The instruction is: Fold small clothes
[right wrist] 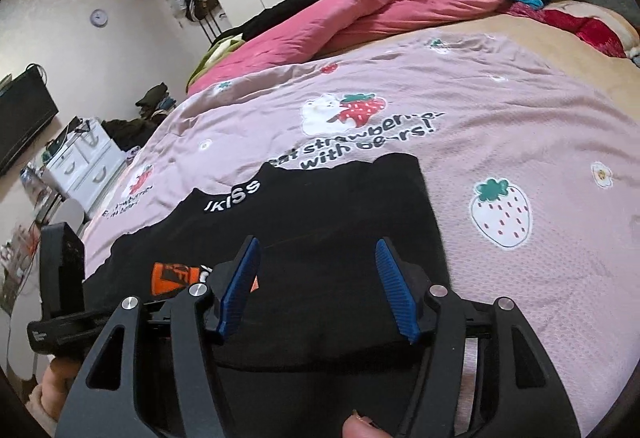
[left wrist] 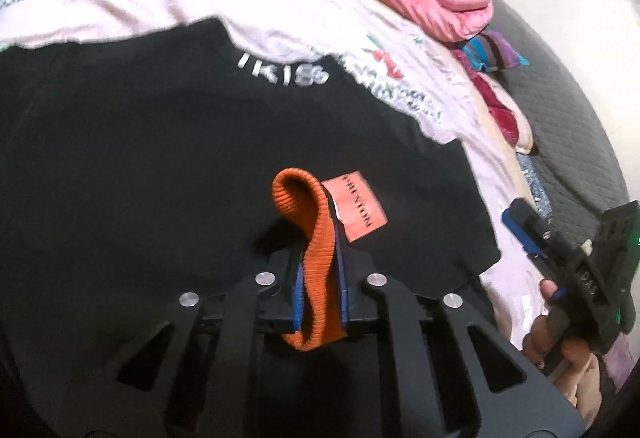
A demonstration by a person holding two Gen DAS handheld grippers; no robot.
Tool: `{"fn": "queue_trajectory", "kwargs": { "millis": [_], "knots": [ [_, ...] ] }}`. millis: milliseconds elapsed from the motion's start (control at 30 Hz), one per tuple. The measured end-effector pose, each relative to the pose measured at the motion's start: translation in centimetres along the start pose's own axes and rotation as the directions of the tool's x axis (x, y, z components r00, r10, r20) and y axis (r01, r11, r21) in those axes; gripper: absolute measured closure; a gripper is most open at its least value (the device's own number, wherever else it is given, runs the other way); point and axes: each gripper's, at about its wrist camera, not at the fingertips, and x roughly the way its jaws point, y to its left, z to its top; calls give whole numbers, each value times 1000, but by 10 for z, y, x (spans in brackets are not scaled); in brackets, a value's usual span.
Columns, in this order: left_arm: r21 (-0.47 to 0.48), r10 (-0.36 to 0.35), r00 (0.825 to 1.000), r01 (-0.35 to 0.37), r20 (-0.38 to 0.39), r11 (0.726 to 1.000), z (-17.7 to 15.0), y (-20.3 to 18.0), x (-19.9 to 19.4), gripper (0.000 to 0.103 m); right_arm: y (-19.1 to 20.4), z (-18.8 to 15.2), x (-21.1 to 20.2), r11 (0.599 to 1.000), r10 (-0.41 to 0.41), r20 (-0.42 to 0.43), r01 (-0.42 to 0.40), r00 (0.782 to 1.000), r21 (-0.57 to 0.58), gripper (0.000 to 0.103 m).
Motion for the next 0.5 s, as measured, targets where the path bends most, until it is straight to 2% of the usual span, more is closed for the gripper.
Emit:
{"fn": "queue_trajectory", "kwargs": {
  "millis": [167, 367, 500],
  "knots": [
    [24, -21, 997, 19, 79, 1000, 9, -4, -31, 99, -7, 5, -7, 1000, -13, 26, 12, 1000, 23, 44],
    [50, 9, 980, -19, 197, 999, 23, -2, -77, 99, -10, 6, -7, 999, -21, 22, 20, 1000, 31, 44],
    [35, 30, 975, -38, 219, 999, 24, 10, -93, 99, -8, 5, -6, 999, -25, 18, 24, 1000, 24, 44]
  ]
}}
